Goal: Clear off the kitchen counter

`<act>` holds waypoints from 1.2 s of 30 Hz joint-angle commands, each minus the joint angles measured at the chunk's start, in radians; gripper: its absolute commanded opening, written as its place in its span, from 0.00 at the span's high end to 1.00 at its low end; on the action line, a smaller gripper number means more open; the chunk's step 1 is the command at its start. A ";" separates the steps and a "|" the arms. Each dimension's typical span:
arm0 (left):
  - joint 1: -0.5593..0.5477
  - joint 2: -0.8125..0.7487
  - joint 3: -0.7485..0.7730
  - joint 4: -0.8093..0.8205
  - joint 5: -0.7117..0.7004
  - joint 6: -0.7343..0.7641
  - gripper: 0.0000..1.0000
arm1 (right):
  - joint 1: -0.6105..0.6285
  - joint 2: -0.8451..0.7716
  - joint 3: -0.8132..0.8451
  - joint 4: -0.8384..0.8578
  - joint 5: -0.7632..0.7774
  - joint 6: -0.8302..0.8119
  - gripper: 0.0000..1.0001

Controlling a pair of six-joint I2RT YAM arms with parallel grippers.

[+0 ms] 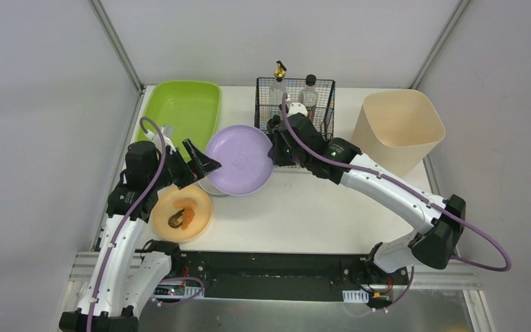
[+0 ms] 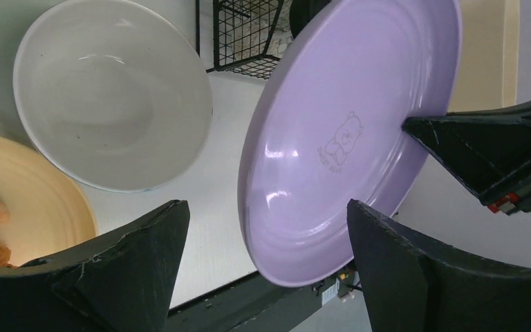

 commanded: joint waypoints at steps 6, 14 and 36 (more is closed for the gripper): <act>-0.008 0.025 -0.015 0.039 0.002 0.004 0.38 | 0.043 0.013 0.117 0.060 0.004 0.017 1.00; -0.008 0.024 -0.018 0.038 -0.017 0.007 0.73 | 0.046 0.010 0.107 0.054 0.062 -0.009 1.00; 0.008 0.164 0.098 0.078 -0.124 0.020 1.00 | 0.043 -0.014 0.025 0.008 0.209 -0.047 0.44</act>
